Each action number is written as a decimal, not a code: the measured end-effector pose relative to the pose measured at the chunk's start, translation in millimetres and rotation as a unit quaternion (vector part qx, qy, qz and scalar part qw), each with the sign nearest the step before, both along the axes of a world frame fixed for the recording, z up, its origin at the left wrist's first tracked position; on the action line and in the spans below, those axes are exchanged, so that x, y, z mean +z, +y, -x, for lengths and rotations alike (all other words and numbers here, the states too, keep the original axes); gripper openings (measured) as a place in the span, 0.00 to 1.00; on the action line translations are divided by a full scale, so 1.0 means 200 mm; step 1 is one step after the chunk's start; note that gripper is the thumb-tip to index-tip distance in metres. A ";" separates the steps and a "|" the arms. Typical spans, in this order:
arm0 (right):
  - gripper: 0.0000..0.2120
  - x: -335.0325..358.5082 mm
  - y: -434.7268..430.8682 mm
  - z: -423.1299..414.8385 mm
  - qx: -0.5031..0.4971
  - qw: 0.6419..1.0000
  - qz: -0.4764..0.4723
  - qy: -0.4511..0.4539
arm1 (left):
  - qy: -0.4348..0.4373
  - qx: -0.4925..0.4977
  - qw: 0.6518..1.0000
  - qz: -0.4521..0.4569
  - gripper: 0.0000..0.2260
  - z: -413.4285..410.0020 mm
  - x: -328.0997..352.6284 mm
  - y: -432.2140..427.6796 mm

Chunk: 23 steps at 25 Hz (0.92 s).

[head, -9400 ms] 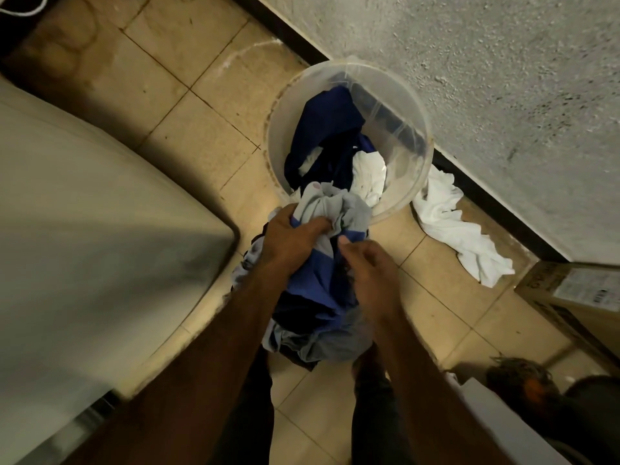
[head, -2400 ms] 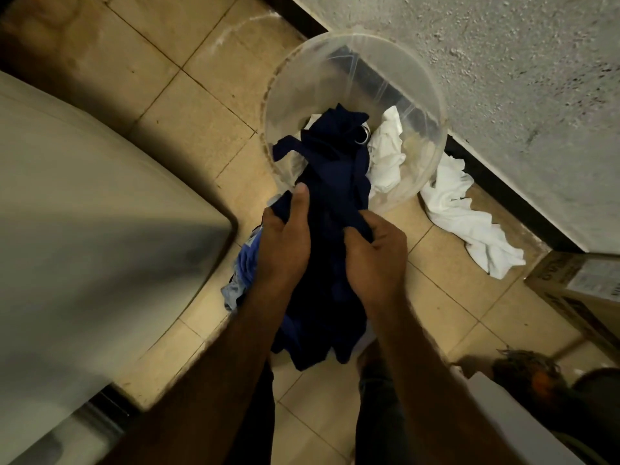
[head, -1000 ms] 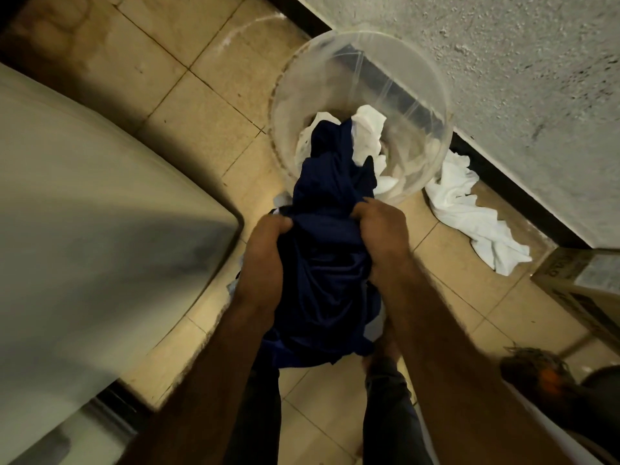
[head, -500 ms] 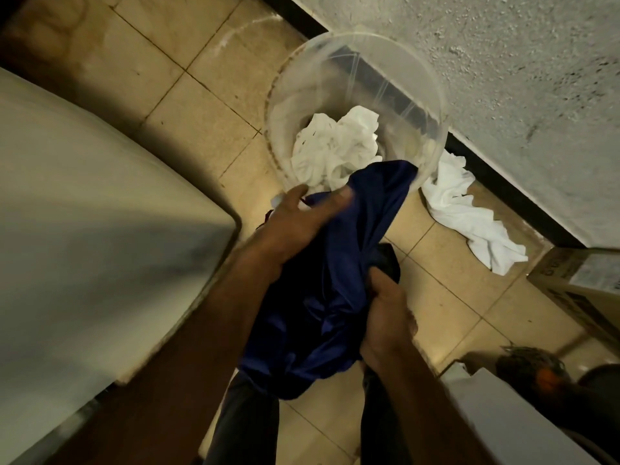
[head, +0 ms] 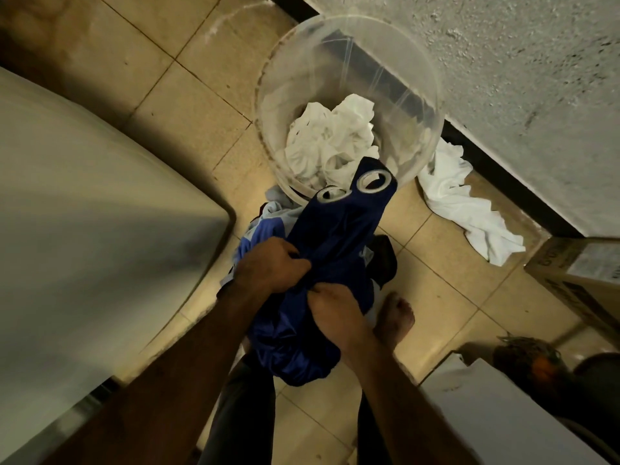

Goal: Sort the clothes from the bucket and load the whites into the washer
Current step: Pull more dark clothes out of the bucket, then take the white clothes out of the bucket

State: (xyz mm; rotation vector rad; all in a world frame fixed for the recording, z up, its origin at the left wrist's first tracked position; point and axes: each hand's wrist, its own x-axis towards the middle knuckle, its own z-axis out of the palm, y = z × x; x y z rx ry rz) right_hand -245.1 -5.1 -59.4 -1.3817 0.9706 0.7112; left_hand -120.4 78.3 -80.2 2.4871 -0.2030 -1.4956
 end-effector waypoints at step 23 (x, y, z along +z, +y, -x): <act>0.15 -0.38 -0.59 -0.49 0.243 0.809 0.507 -0.170 | -0.120 -0.310 0.942 -0.039 0.48 -0.27 -0.35 -0.31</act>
